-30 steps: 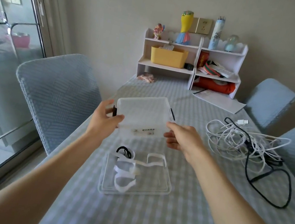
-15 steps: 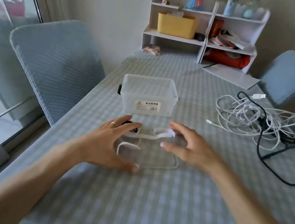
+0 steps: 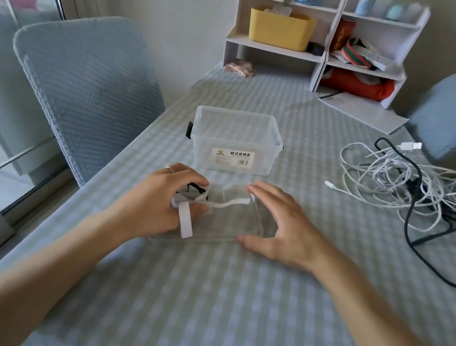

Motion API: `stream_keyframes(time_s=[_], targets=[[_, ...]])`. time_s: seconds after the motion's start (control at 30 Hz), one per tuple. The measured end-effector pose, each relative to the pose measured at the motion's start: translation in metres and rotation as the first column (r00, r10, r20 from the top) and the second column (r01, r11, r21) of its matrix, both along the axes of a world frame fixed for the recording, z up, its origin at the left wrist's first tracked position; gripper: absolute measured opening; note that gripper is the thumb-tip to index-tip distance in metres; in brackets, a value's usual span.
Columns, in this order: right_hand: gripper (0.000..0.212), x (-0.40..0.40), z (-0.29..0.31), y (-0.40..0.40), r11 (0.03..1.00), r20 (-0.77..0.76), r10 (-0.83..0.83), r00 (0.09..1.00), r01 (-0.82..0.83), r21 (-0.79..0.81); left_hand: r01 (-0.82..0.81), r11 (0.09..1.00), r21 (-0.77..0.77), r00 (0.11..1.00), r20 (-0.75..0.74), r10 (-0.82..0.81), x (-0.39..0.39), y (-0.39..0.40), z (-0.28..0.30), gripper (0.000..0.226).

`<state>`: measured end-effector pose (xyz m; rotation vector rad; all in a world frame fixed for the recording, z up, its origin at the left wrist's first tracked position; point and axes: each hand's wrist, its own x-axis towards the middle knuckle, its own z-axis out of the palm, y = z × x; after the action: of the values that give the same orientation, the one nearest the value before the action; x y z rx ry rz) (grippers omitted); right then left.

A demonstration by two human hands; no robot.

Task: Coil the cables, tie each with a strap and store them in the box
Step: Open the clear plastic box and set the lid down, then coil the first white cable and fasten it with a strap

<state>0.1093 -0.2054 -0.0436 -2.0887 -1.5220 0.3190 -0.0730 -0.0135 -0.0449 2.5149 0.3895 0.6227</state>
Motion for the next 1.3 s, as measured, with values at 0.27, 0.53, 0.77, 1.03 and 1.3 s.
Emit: stream_keyframes(time_s=[0.27,0.53,0.77,1.03,1.3], targets=[[0.079,-0.001,-0.002,-0.003,0.999,0.048,-0.031,0.998,0.029,0.046,-0.002,0.999,-0.050,0.958,-0.287,-0.012,-0.030,0.015,0.032,0.063],[0.103,-0.012,0.003,0.018,0.999,-0.019,0.050,0.999,-0.050,0.001,-0.087,0.994,-0.070,0.952,-0.301,0.062,-0.035,0.003,0.017,0.064],[0.097,-0.012,0.000,0.011,0.993,-0.096,0.015,0.995,-0.003,0.122,-0.268,0.944,-0.193,0.962,-0.114,0.250,-0.012,-0.007,0.001,0.064],[0.092,0.001,-0.003,0.001,0.981,-0.236,-0.024,0.972,0.068,0.179,-0.068,0.996,-0.064,0.985,-0.166,0.056,-0.012,-0.004,0.002,0.112],[0.033,0.021,0.004,-0.027,0.900,-0.335,-0.189,0.923,0.299,0.316,0.016,0.997,0.070,0.980,0.196,-0.029,0.011,-0.045,0.029,0.025]])
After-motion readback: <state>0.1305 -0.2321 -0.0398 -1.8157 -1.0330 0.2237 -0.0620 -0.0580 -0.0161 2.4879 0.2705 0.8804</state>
